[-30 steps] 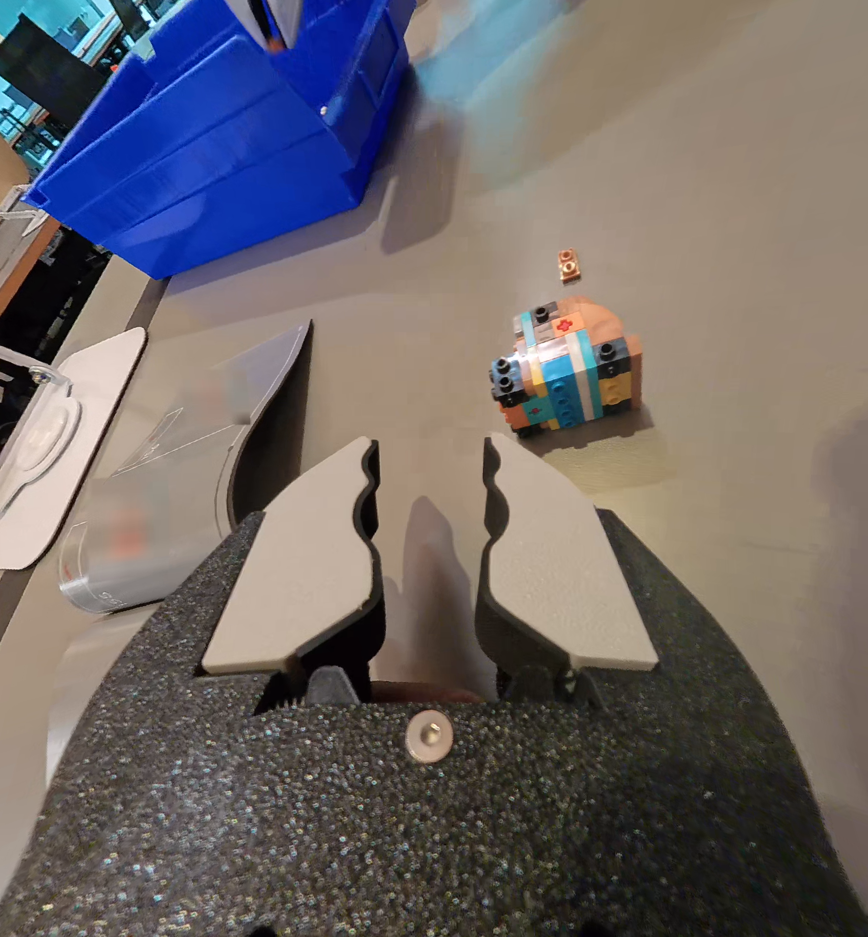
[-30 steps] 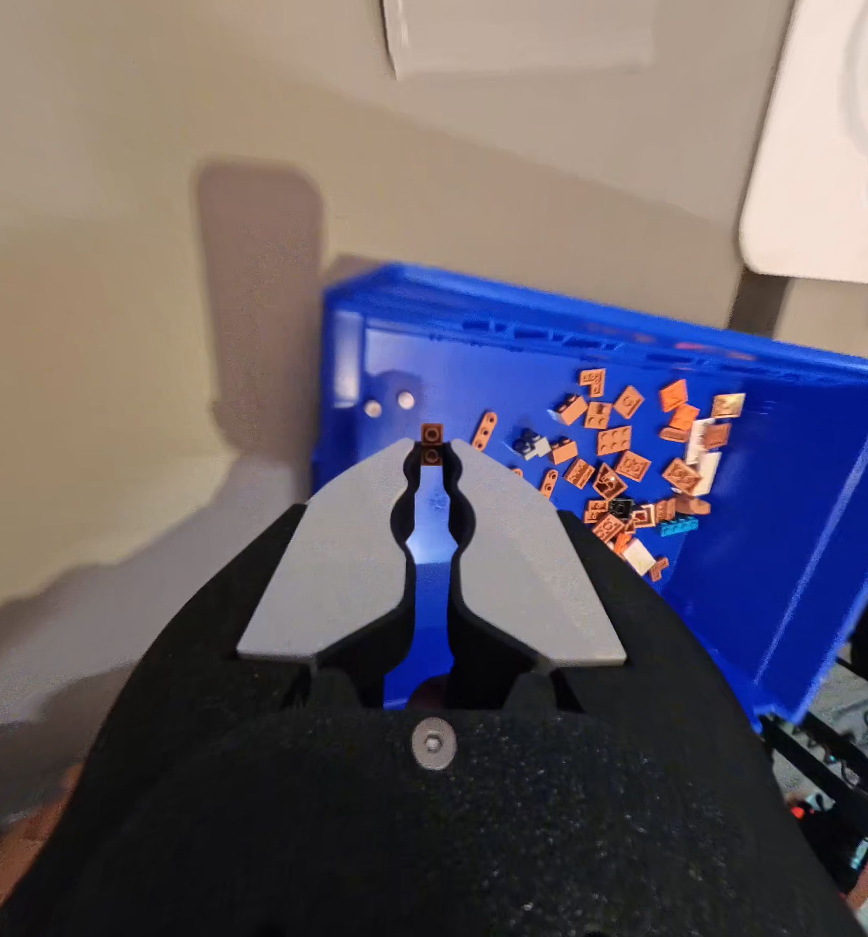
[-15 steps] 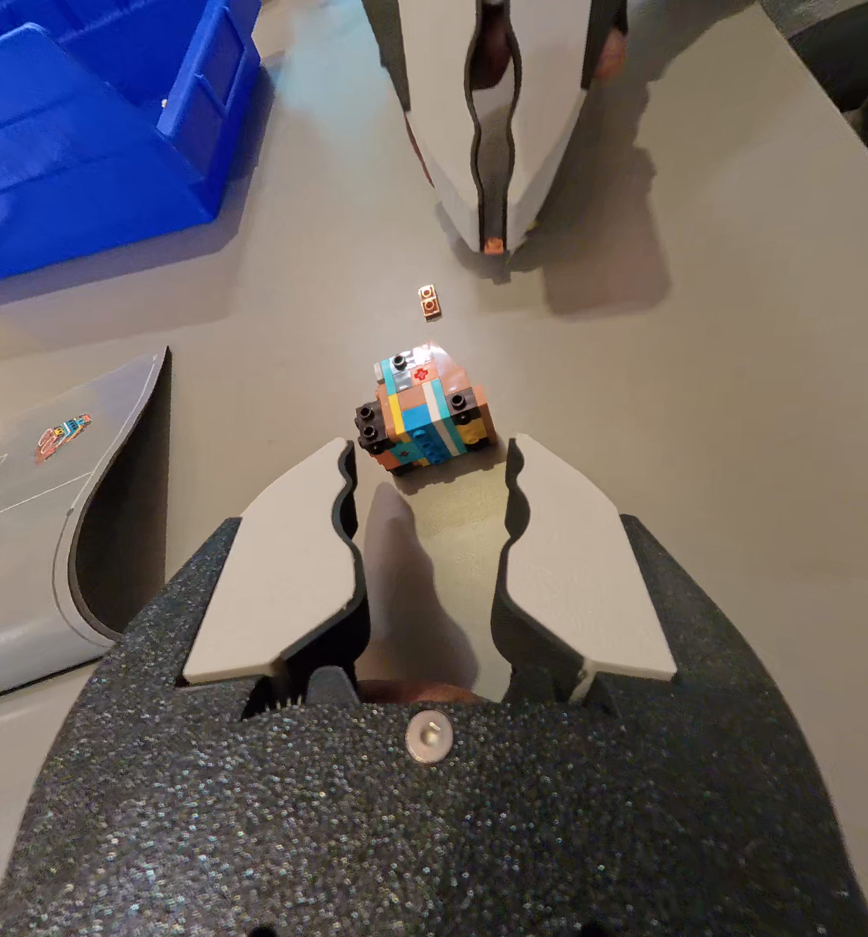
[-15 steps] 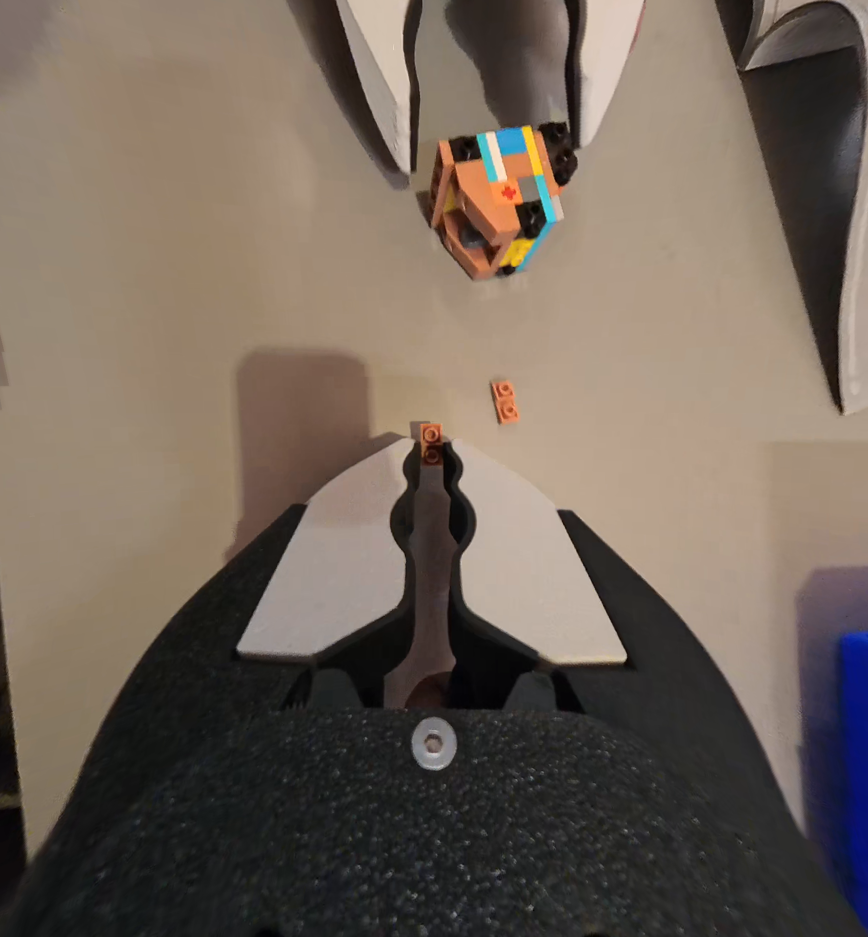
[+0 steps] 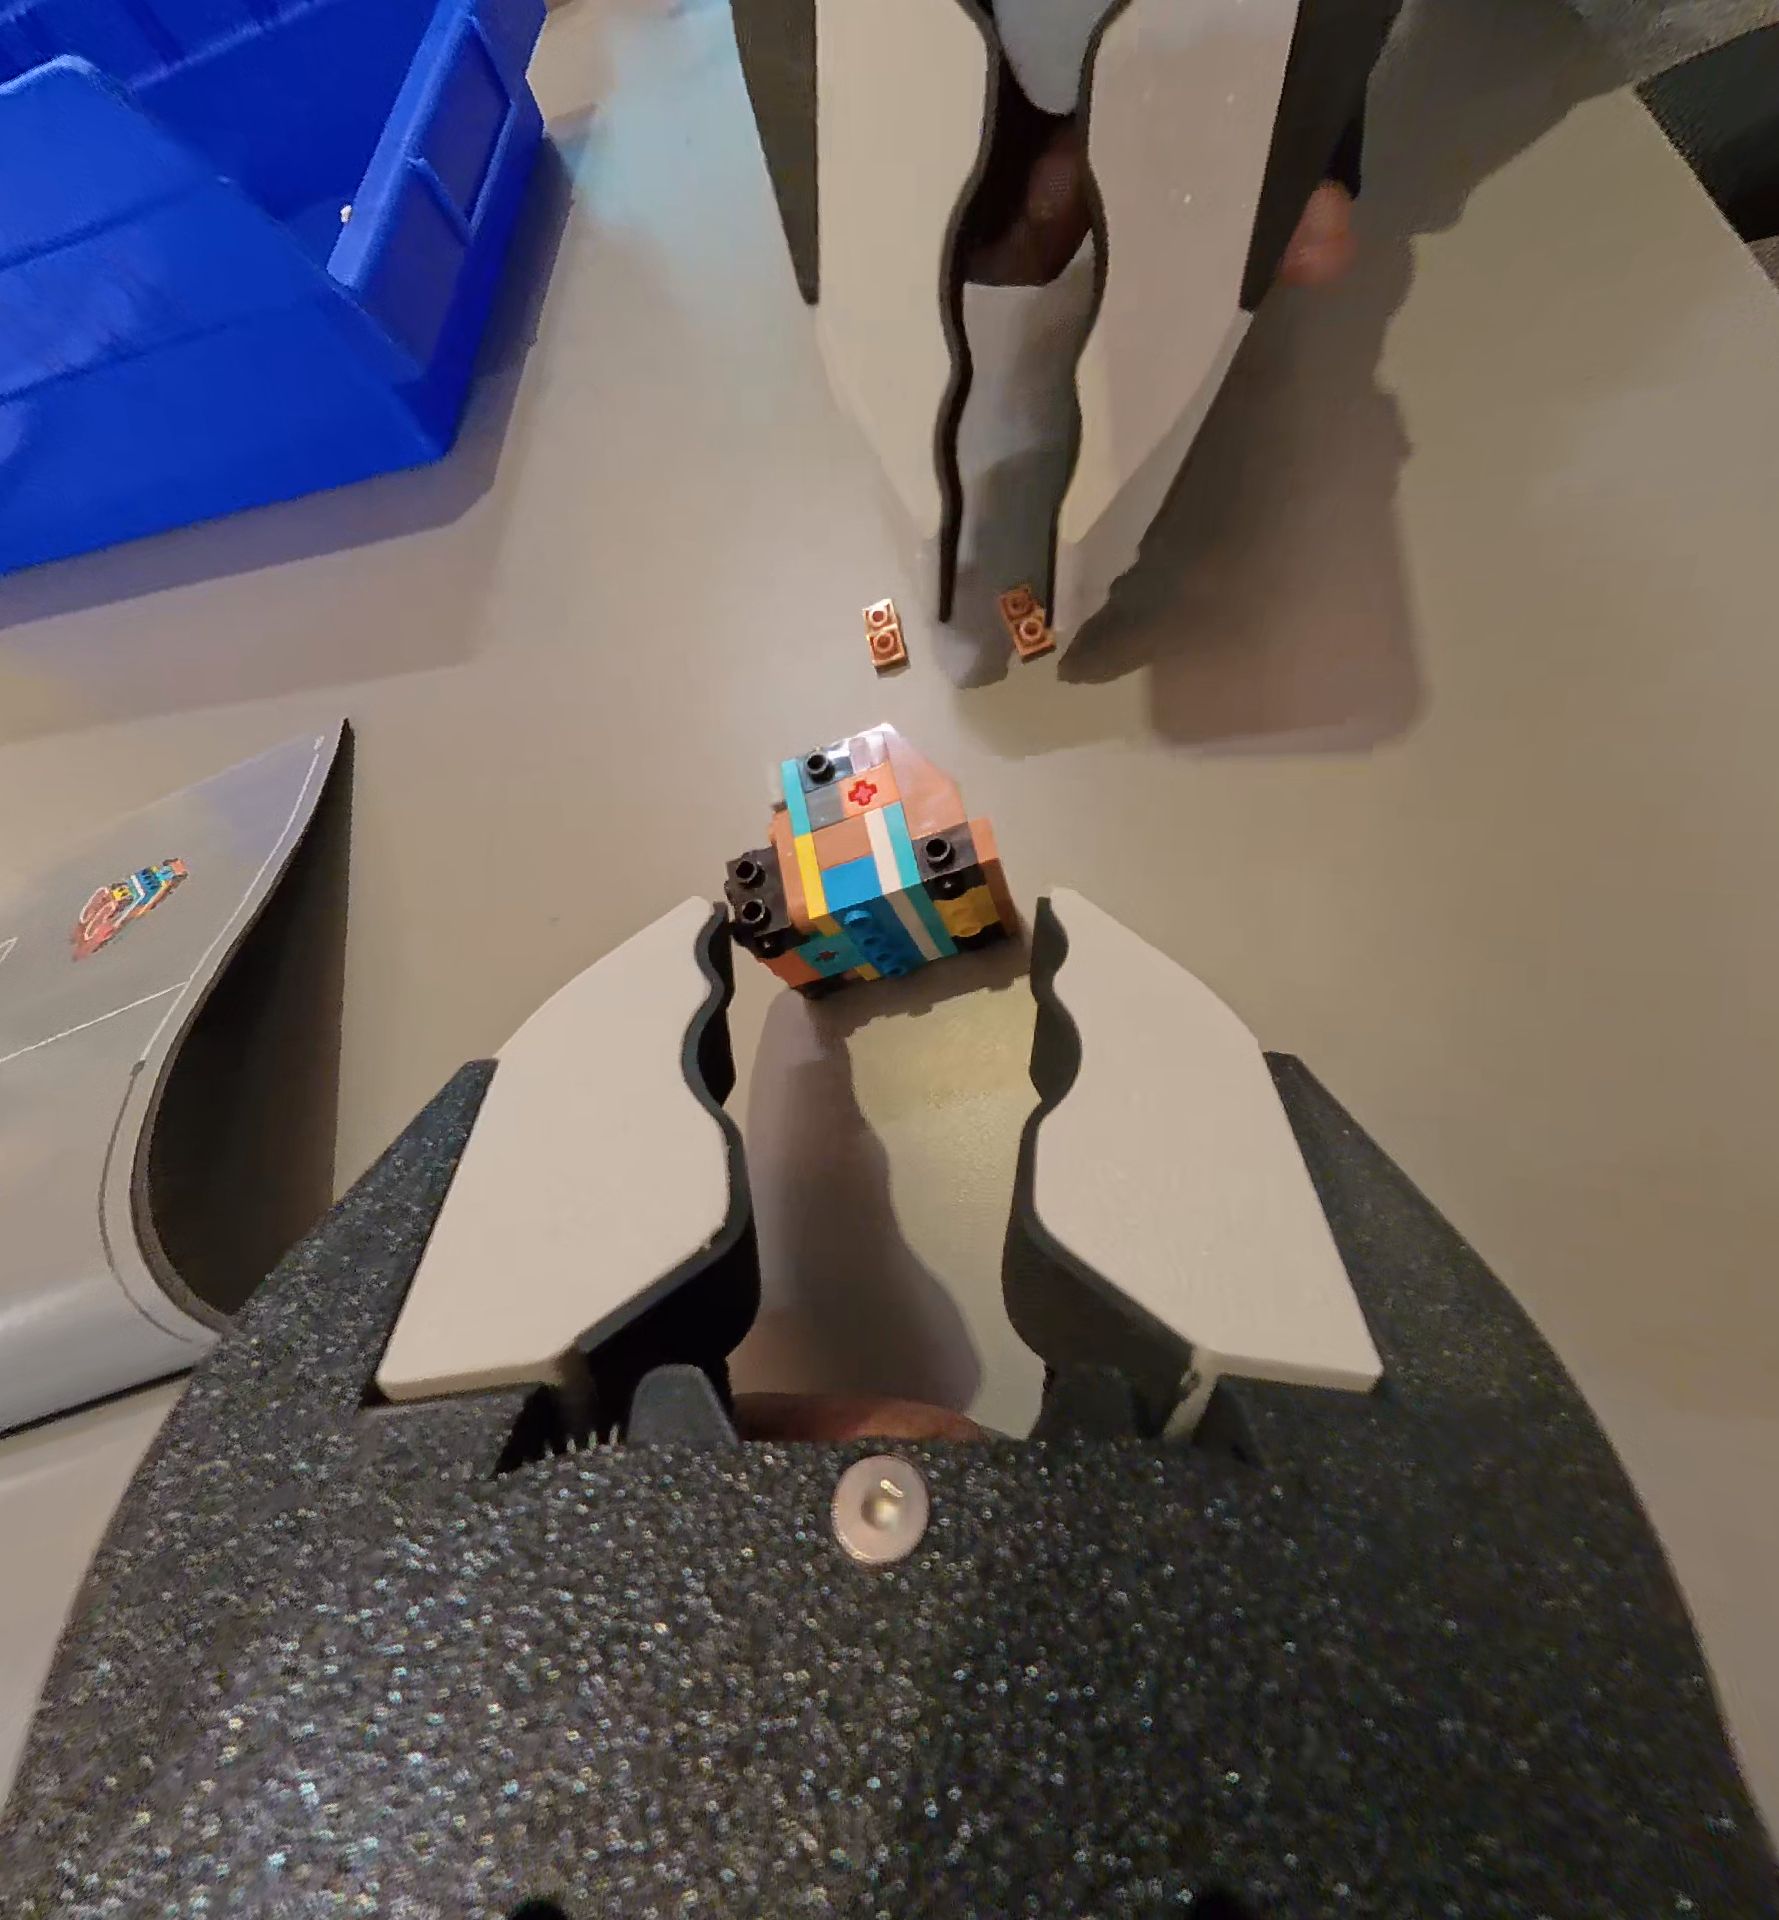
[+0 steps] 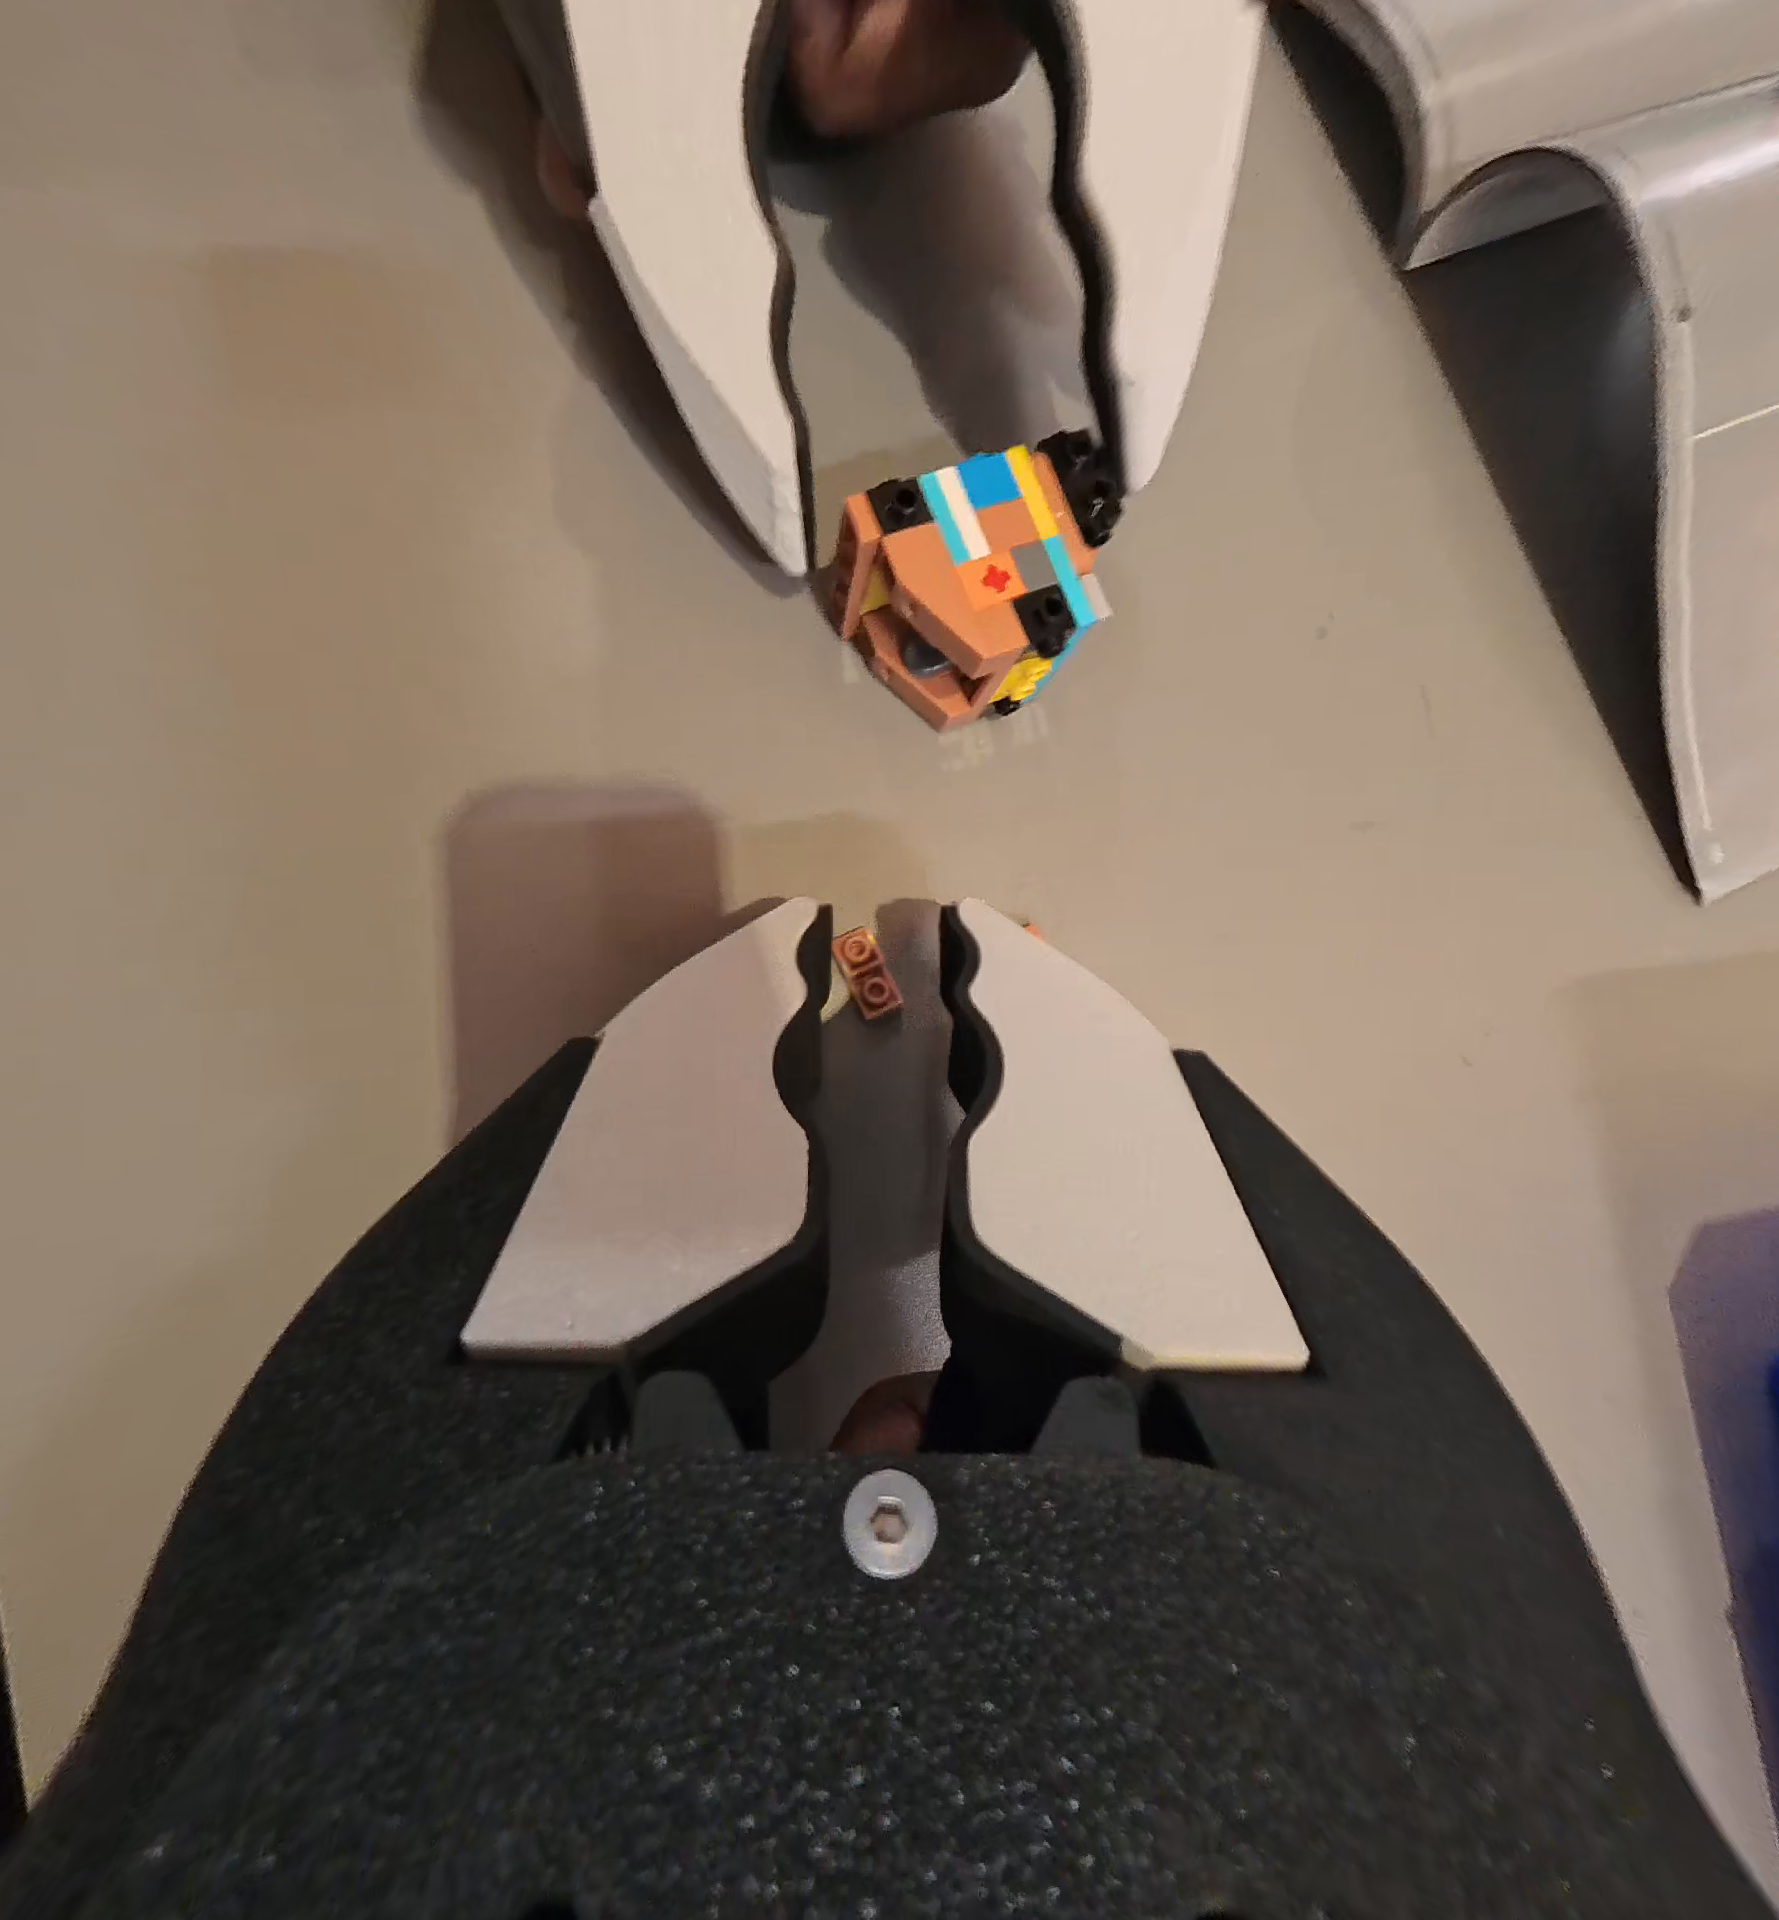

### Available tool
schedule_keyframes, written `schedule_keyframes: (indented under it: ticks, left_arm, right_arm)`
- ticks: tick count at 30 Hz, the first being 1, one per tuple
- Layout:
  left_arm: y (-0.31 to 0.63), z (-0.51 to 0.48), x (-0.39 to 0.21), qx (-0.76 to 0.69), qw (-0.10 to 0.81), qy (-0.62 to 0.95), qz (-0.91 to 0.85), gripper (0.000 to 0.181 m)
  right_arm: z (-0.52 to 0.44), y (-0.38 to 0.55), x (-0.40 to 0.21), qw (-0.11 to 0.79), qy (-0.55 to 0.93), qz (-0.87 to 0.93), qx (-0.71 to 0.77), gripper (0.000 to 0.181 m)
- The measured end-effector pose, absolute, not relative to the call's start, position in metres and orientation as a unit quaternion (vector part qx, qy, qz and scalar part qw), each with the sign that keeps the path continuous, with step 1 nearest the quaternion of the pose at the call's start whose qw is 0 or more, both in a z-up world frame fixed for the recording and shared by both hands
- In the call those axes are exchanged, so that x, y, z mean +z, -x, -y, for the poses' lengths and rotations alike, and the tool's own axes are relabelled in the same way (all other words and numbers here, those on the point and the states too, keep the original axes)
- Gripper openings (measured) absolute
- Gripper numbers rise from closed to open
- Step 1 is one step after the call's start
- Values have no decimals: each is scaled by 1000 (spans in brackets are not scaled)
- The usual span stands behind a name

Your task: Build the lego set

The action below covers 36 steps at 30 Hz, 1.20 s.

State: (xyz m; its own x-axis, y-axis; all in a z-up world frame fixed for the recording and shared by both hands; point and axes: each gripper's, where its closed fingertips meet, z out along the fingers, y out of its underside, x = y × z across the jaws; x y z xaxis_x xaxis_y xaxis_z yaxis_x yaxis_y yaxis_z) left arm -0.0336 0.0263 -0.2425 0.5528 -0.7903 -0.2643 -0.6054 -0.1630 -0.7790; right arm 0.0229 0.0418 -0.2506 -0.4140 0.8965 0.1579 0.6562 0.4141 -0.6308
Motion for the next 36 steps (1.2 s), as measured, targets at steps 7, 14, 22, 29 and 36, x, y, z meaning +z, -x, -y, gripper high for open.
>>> schedule_keyframes:
  ticks: [7,14,22,29,36]
  left_arm:
    - [32,-29,-243,-97,452,762,-452,55]
    - [29,-29,-243,-96,451,763,-452,53]
    - [34,-29,-242,-85,456,758,-459,54]
    - [31,-27,-243,-97,449,761,-457,54]
    - [30,-27,-244,-97,449,762,-457,53]
  right_arm:
    - [-50,-24,-241,288,526,766,231,25]
    - [-53,-47,-250,275,536,769,213,23]
    - [-45,-32,-245,289,513,776,225,20]
    - [-30,-7,-234,314,514,758,252,20]
    - [-38,14,-223,422,430,773,201,29]
